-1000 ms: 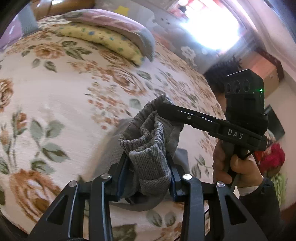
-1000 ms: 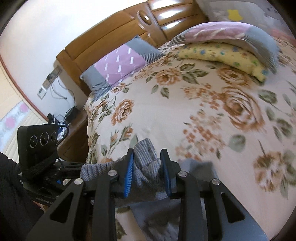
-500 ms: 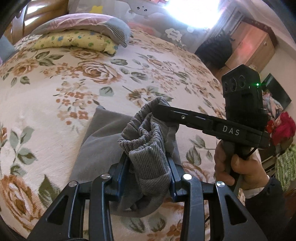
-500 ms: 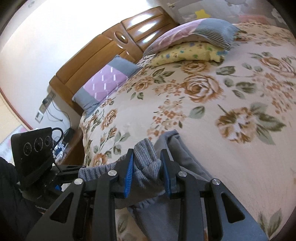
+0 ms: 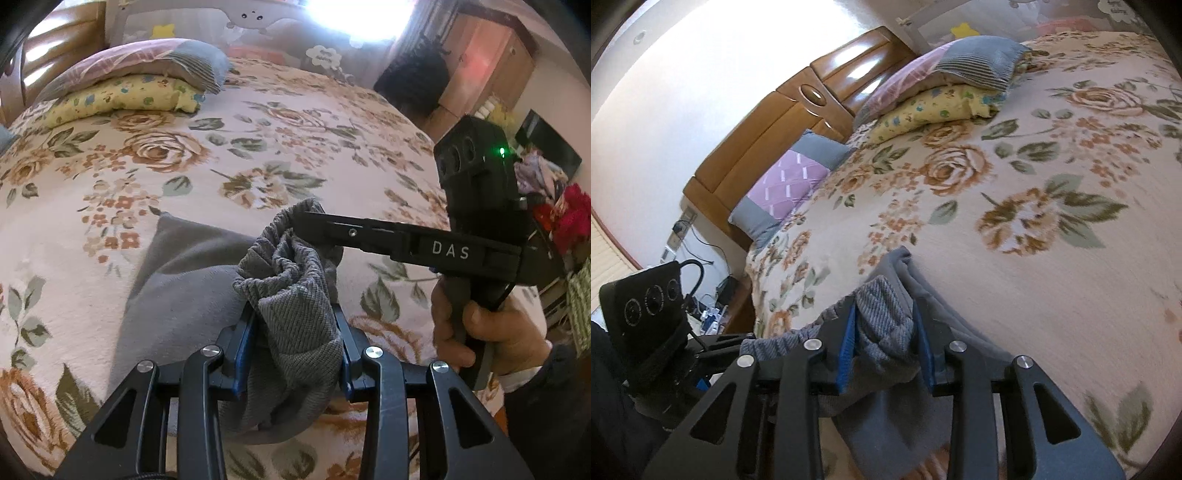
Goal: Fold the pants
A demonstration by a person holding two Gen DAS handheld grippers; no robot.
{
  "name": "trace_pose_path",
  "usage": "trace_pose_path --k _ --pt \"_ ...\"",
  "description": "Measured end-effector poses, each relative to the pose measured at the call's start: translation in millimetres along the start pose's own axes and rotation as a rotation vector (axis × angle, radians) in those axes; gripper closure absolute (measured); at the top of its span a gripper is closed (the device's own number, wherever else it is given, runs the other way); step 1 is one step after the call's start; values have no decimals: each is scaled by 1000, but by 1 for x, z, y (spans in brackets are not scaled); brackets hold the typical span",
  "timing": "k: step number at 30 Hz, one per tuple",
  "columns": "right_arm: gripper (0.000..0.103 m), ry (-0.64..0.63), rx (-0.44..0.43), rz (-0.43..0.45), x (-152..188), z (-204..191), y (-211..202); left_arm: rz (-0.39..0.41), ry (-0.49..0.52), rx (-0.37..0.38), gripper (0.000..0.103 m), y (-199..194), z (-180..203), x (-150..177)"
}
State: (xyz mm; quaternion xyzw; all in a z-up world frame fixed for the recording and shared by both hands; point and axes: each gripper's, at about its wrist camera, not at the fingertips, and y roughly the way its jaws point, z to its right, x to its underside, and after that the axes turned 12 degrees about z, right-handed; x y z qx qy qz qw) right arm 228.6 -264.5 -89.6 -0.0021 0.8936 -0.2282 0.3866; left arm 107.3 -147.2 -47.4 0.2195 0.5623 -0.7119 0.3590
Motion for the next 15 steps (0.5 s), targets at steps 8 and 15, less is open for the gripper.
trace_pose_path --k 8,15 --pt "64 39 84 20 14 13 -18 -38 47 44 51 8 13 13" --pt "64 64 158 61 22 10 -46 -63 33 96 49 -5 15 18"
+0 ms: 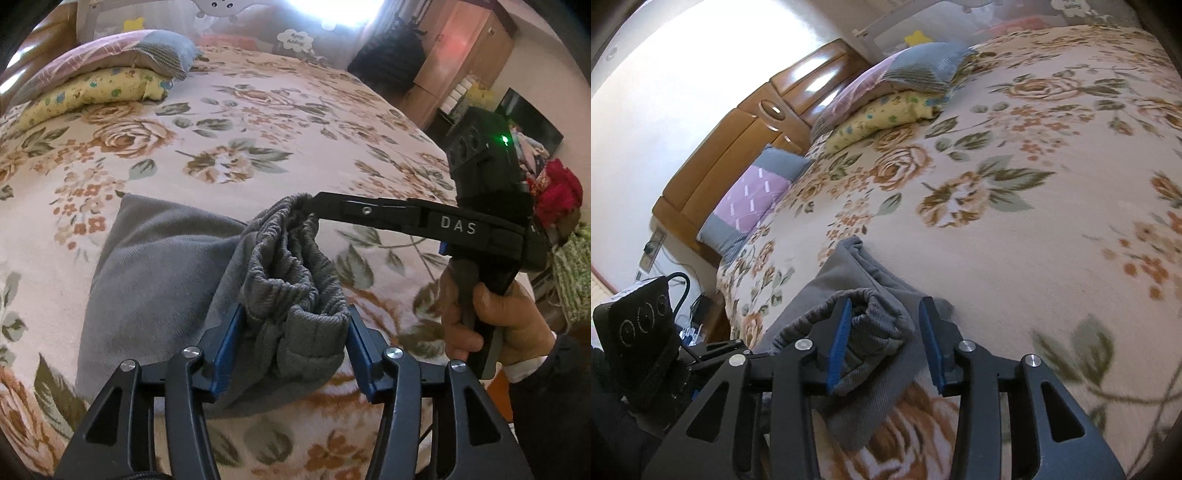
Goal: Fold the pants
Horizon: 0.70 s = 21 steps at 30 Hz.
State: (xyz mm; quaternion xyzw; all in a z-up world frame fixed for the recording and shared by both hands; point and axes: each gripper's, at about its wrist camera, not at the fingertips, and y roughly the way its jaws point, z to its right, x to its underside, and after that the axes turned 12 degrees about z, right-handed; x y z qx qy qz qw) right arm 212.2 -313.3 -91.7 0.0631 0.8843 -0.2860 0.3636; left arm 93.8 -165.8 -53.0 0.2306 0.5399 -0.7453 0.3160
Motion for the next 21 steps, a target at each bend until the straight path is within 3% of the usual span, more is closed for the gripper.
trace_pose_path --k 13,21 --pt "64 8 84 67 18 -36 -30 37 -91 107 46 -45 -25 0" --pt "64 -27 121 105 25 -73 -33 61 -127 73 45 -61 -55 0"
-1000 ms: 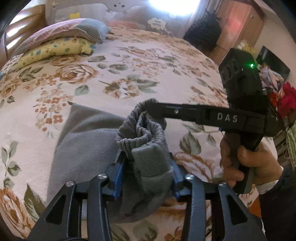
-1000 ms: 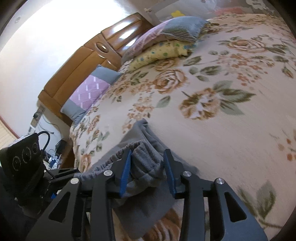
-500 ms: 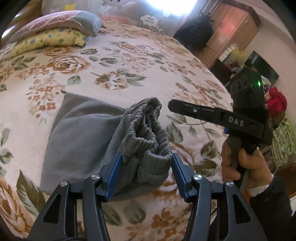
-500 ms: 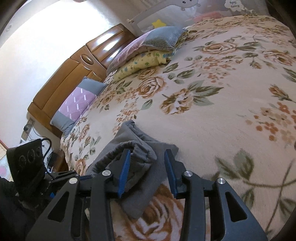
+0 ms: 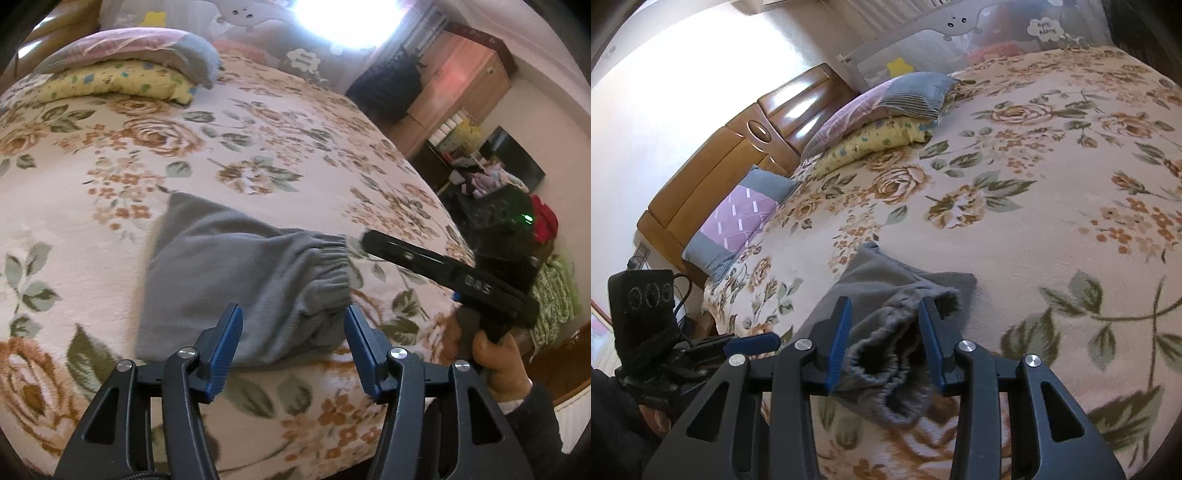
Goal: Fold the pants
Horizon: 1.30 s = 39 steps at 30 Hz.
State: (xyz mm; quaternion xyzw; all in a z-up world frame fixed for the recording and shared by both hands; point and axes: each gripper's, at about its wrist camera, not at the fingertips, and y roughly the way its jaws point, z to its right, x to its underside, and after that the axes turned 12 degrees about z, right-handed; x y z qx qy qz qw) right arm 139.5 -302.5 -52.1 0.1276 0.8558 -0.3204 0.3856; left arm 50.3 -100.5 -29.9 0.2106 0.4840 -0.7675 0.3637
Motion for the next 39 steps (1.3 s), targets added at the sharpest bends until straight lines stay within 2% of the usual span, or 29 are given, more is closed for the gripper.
trace_pose_path --k 6,12,19,28,30,32,36,39 --pt "64 -63 28 -8 5 -29 10 -6 -55 -60 45 2 -33 -5" --pt "64 -124 54 -54 17 -46 23 -14 -57 -88 45 5 -47 -8" --pt "64 -137 173 -94 46 -31 21 -118 -31 -145 44 34 -62 13" --pt "63 -83 204 -40 49 -29 2 -137 -44 -152 40 34 -73 16" --pt "53 -61 225 -15 45 -28 -2 -133 -52 -157 40 35 -76 12" --pt "31 -44 263 10 43 -26 -5 -132 -63 -159 40 36 -79 7" --pt "30 -6 300 -2 47 -17 3 -135 -83 -163 39 39 -87 2" --pt "30 31 291 -23 55 -9 10 -148 -101 -154 37 42 -92 0"
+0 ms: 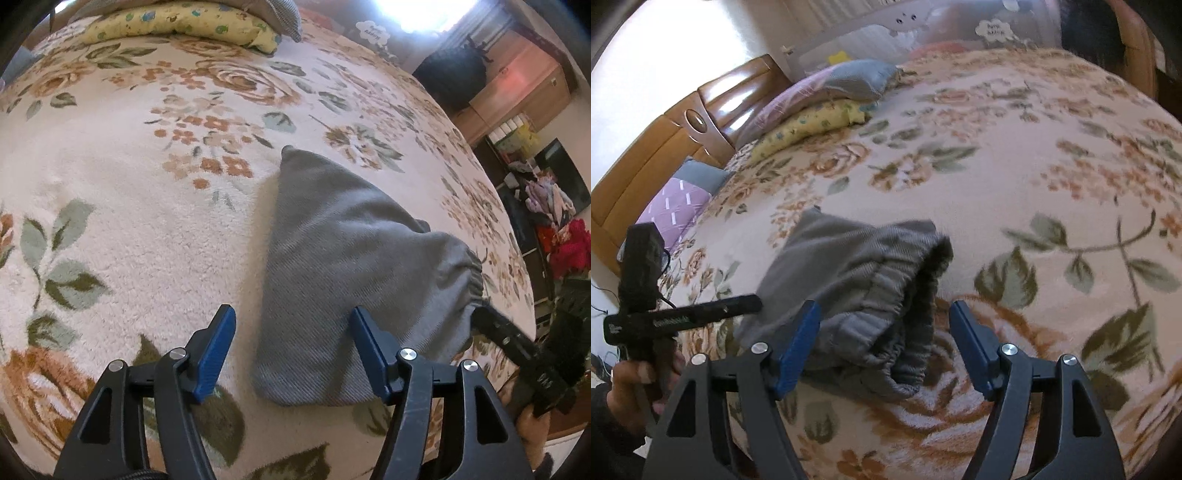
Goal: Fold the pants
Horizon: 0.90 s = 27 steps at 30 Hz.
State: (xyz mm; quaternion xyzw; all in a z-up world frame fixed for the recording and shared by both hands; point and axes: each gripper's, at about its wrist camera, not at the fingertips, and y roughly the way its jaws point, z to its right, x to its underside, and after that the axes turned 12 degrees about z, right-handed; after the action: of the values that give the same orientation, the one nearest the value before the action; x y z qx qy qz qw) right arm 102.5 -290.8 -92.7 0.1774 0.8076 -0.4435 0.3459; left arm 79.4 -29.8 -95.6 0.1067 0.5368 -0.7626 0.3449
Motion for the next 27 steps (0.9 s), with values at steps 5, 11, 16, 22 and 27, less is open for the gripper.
trace_pose_path --k 5,11,16,22,27 --pt "30 98 -50 -1 5 13 9 -26 -19 31 36 6 -4 -3" --pt "30 206 -105 -1 10 26 19 -46 -17 66 32 12 1 -5" --pt "29 249 -128 0 16 31 24 -62 -24 61 25 19 0 -6" --pt "29 198 -79 41 11 26 18 -69 -27 72 23 22 -2 -5" --pt "31 129 -64 40 1 18 18 -69 -31 75 22 23 -4 -3"
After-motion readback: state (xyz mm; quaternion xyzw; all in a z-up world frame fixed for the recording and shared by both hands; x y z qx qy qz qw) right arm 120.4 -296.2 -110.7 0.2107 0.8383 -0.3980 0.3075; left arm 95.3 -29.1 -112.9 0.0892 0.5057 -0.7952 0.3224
